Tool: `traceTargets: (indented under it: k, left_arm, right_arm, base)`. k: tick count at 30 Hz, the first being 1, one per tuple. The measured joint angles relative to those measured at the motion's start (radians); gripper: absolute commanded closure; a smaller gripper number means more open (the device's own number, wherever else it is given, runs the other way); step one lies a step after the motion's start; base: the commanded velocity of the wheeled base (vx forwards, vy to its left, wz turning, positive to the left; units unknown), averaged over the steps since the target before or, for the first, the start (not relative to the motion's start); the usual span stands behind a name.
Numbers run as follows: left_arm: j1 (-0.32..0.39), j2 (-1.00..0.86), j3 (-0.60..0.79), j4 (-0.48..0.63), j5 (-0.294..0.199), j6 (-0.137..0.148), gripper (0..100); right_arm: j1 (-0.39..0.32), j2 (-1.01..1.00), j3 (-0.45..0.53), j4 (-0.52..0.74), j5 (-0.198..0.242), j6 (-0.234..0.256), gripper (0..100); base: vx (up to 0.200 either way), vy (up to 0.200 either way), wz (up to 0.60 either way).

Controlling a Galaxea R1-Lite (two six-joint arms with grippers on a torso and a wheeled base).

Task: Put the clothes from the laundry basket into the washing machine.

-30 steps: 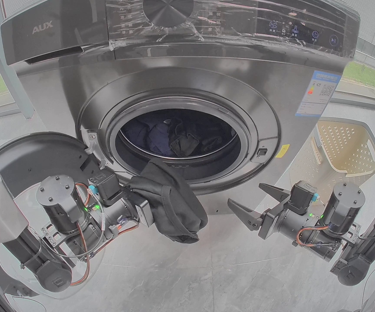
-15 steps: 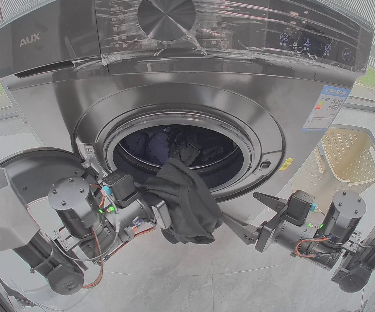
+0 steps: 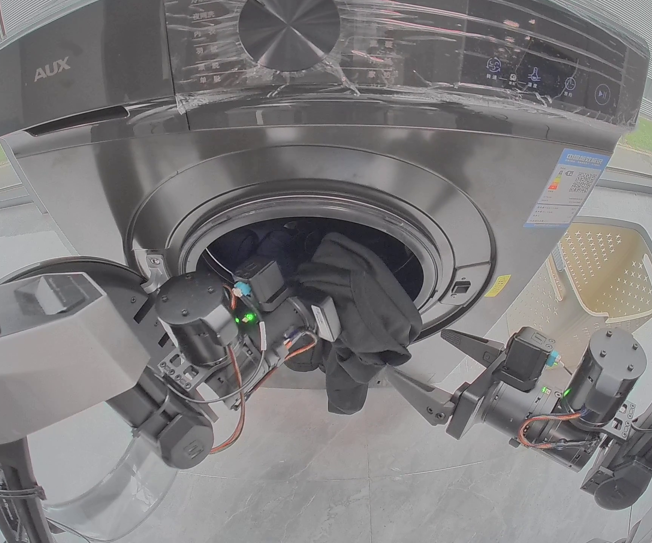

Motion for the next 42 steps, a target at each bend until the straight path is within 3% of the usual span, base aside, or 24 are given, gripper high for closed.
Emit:
traceTargets:
  k: [16, 34, 42]
  left_arm:
    - [0.053, 0.222, -0.344, 0.078, 0.031, 0.003, 100]
    - [0.097, 0.428, -0.957, 0.412, 0.123, 0.005, 100]
    - [0.141, 0.523, -1.179, 0.599, 0.187, 0.039, 100]
  right_arm:
    - [0.006, -0.009, -0.003, 0.000, 0.000, 0.000, 0]
    - [0.009, -0.005, -0.001, 0.000, 0.001, 0.001, 0]
    - [0.010, -0.003, 0.000, 0.001, 0.003, 0.002, 0]
  base:
    - [0.000, 0.000, 0.00]
    - [0.000, 0.000, 0.00]
    - [0.000, 0.000, 0.00]
